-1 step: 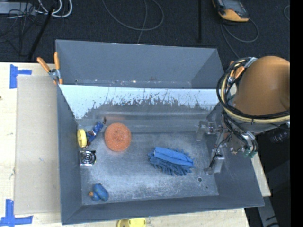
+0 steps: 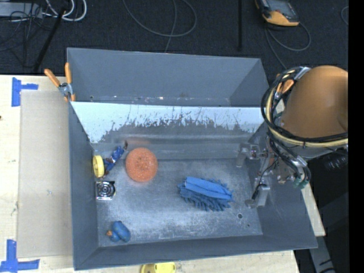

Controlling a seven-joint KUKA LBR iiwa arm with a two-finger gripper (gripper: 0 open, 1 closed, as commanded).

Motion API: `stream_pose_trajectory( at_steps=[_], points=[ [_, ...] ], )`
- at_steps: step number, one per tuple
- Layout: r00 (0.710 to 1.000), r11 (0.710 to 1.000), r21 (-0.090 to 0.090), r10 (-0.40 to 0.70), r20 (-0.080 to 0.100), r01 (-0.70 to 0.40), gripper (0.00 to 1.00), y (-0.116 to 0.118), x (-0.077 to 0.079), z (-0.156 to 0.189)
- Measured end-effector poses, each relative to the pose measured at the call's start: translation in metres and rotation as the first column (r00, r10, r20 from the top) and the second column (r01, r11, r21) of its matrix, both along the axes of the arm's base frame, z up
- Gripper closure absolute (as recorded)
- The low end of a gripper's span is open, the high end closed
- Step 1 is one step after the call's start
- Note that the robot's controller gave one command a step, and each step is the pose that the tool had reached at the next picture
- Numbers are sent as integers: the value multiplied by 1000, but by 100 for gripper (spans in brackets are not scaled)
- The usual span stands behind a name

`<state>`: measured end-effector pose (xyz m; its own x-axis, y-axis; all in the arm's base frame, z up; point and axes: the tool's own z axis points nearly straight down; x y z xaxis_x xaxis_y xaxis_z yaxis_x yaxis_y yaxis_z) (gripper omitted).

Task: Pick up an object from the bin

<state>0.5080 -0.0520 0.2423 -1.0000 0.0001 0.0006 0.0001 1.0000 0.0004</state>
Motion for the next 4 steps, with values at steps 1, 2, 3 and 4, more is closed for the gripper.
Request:
stream_pose_trajectory(
  at_steps=[1, 2, 3, 4],
  points=[
    [998, 998, 0, -66, 6, 66, 0, 24, 15, -69],
    [989, 989, 1, -149, 1, 149, 0, 63, 46, -83],
    [952, 952, 0, -305, 0, 305, 0, 52, 30, -117],
    [947, 947, -1, -322, -2, 322, 0, 47, 28, -174]
  ],
)
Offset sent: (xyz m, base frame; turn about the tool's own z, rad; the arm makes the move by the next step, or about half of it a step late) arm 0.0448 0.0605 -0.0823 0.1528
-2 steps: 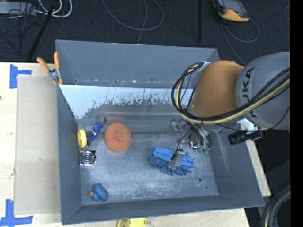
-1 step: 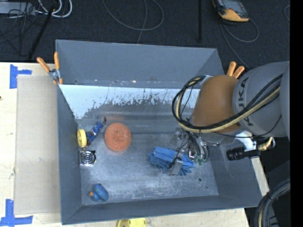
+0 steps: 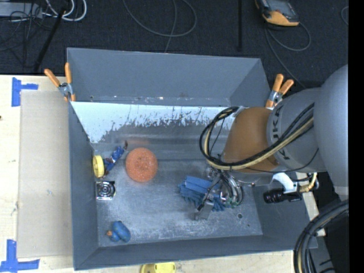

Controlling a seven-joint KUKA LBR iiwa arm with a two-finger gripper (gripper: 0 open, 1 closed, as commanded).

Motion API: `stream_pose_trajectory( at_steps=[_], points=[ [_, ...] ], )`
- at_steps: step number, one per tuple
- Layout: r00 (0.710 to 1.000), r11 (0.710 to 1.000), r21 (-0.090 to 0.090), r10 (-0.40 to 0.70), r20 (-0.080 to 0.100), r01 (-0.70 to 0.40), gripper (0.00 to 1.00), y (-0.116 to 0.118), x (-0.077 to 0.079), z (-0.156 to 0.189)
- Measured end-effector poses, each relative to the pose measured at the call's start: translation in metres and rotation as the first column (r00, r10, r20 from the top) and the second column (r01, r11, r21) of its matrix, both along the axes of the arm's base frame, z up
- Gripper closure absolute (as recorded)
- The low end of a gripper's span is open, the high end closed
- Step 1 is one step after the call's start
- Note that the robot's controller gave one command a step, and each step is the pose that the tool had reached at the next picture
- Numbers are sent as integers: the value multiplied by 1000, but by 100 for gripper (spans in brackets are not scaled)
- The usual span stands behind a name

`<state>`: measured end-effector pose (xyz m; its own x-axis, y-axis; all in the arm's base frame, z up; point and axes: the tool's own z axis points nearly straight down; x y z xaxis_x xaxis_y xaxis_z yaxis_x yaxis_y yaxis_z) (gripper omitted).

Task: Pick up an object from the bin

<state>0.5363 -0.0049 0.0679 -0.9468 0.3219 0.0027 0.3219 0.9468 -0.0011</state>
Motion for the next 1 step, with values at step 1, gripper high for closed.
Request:
stream_pose_trajectory(
  at_steps=[1],
  points=[
    [996, 996, 1, -92, 1, 92, 100, 2, 0, 1]
  ],
)
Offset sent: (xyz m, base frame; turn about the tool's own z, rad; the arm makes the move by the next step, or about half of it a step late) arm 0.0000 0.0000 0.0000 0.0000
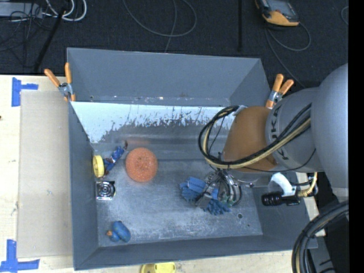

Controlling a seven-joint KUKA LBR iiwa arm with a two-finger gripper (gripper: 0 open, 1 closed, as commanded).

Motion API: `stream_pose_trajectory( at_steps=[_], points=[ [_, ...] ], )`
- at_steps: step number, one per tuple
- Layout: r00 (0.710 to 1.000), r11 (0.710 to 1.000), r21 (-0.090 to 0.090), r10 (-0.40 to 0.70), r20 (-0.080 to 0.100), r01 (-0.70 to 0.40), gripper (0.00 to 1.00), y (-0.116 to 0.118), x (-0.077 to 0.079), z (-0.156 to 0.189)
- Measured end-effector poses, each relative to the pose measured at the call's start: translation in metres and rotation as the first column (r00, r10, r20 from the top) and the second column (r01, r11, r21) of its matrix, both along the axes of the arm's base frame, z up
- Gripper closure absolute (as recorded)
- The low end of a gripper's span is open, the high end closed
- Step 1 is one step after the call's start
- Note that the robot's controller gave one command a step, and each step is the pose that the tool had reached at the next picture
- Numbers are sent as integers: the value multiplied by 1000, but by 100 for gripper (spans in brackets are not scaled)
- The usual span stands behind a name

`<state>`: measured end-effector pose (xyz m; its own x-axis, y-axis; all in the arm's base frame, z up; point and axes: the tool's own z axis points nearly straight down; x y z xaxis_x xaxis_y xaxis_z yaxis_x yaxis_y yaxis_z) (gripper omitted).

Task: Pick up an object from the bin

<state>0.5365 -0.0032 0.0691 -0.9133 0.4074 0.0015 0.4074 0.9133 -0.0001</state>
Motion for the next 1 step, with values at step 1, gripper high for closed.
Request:
stream_pose_trajectory(
  at_steps=[1],
  points=[
    [1000, 1000, 0, 1, 0, -1, 100, 0, 0, 0]
  ],
)
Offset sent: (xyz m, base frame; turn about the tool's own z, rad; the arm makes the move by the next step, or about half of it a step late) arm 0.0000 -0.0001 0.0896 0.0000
